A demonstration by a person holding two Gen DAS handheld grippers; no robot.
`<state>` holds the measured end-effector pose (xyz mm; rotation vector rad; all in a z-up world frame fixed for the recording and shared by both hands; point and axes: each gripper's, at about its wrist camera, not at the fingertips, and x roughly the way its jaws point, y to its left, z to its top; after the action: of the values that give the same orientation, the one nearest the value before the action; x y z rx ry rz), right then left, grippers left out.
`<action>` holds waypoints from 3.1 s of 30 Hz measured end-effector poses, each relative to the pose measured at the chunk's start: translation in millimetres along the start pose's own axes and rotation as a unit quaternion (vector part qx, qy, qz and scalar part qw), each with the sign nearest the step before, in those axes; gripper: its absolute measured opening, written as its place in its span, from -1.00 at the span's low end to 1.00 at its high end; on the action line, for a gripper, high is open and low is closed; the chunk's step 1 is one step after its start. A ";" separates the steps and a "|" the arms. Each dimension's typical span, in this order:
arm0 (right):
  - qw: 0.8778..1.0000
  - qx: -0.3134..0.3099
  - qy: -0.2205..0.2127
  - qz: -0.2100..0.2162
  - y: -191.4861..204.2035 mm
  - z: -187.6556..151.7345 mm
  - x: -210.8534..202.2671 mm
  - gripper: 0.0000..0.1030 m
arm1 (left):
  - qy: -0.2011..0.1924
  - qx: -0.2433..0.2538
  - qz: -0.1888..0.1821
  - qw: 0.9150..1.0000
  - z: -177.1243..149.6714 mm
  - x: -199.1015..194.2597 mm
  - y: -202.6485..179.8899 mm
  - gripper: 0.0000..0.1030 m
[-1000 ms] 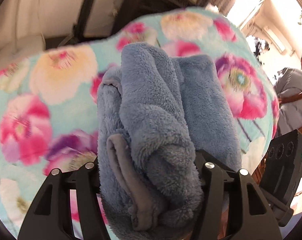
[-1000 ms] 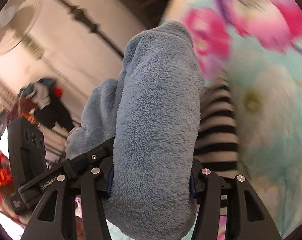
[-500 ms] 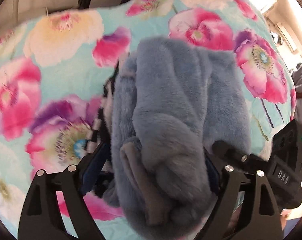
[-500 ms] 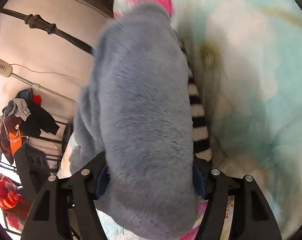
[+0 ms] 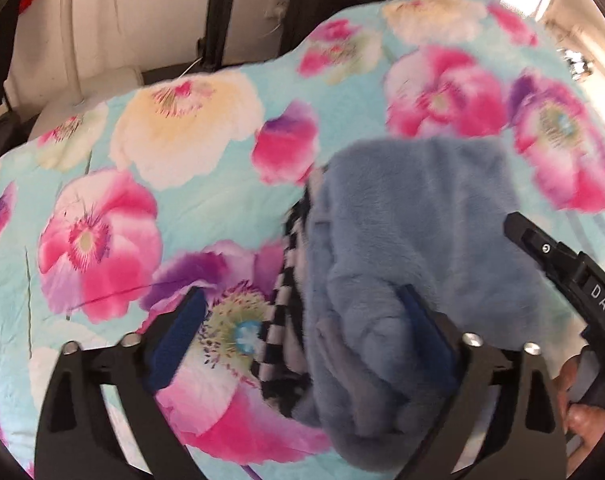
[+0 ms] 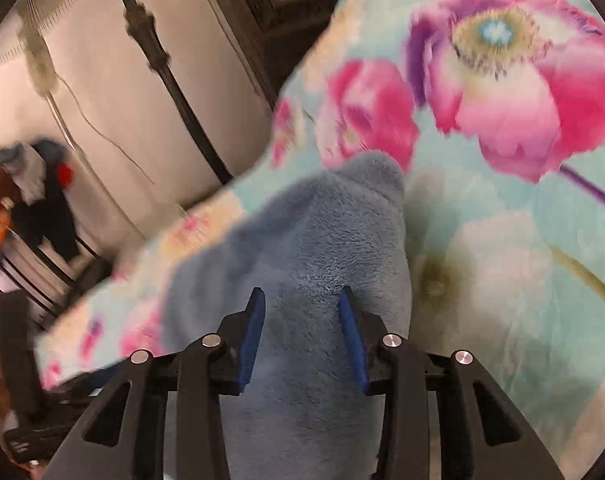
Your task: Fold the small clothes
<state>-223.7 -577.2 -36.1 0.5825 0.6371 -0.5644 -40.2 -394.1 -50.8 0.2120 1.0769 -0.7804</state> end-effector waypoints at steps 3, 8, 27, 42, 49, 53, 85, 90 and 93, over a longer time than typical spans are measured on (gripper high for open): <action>0.999 -0.004 0.031 -0.034 -11.5 -8.8 24.9 -0.25 | 0.035 -0.023 -0.030 0.999 -6.1 26.8 2.2 0.92; 0.997 0.052 0.046 -0.015 -38.7 -9.8 39.2 -0.23 | 0.016 0.030 0.017 0.999 -4.1 41.0 -25.5 0.92; 0.996 0.085 0.009 0.000 -4.1 -31.2 -66.8 0.56 | -0.010 -0.036 0.014 0.999 -53.2 -60.7 13.2 0.91; 0.999 0.014 -0.027 -0.034 42.9 -104.6 -166.9 0.93 | -0.034 0.020 0.070 0.997 -129.3 -125.1 30.8 0.91; 0.997 -0.003 -0.042 -0.064 47.0 -121.2 -182.0 0.93 | -0.037 0.022 0.059 0.997 -124.8 -143.5 24.7 0.91; 0.998 0.010 -0.031 -0.057 41.2 -117.4 -174.1 0.93 | -0.039 0.033 0.064 0.997 -123.6 -145.1 15.6 0.91; 0.998 -0.012 -0.002 -0.064 43.5 -117.3 -157.8 0.93 | -0.029 0.091 0.113 0.989 -124.6 -139.9 -22.8 0.91; 0.998 -0.004 0.000 -0.062 42.1 -118.8 -159.0 0.93 | -0.029 0.098 0.113 0.988 -124.7 -138.6 -26.6 0.91; 0.998 -0.001 0.001 -0.061 40.0 -117.3 -158.8 0.93 | -0.030 0.102 0.112 0.988 -125.5 -138.3 -28.6 0.91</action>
<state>-348.9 -425.4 7.4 0.5445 0.6777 -0.6770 -181.4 -285.6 12.1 0.4726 0.8989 -0.6882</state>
